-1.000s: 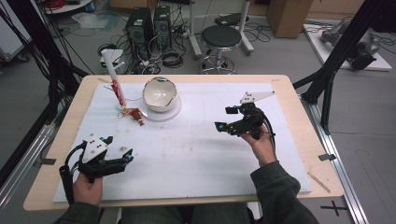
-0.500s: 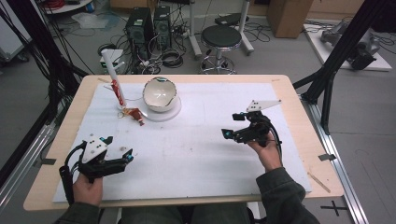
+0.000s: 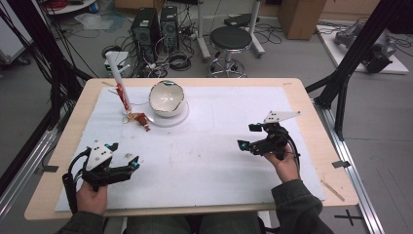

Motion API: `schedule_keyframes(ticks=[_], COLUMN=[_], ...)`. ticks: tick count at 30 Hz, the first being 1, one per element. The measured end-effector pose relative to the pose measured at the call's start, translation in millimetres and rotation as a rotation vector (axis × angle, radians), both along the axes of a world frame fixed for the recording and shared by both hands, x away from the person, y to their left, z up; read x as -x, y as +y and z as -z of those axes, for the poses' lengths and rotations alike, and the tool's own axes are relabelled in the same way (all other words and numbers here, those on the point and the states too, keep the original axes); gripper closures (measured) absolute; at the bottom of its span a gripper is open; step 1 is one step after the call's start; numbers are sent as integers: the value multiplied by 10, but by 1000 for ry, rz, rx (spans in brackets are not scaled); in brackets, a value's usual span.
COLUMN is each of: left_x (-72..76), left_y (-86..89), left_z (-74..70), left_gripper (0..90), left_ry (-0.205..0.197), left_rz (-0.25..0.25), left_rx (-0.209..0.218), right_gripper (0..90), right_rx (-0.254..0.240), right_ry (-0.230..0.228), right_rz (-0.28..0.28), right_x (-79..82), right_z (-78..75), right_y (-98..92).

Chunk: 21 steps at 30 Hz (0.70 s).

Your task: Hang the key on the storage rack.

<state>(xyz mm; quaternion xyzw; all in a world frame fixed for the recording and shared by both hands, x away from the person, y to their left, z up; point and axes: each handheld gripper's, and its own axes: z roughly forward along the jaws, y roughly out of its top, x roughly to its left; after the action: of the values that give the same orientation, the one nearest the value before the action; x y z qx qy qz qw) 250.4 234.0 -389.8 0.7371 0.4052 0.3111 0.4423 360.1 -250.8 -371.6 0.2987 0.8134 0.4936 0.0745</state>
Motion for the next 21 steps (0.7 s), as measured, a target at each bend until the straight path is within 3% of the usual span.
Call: schedule_keyframes(ticks=[7, 21], left_x=[1, -1], left_y=[1, -6], left_z=[1, 9], left_gripper=[199, 199], left_ry=[0, 3], left_rz=[1, 8], left_rx=[0, -6], right_gripper=[111, 111], right_rx=[12, 6], right_ry=[-13, 10], right_rz=[12, 49], right_x=[57, 215], right_z=[32, 167], right_y=[-78, -276])
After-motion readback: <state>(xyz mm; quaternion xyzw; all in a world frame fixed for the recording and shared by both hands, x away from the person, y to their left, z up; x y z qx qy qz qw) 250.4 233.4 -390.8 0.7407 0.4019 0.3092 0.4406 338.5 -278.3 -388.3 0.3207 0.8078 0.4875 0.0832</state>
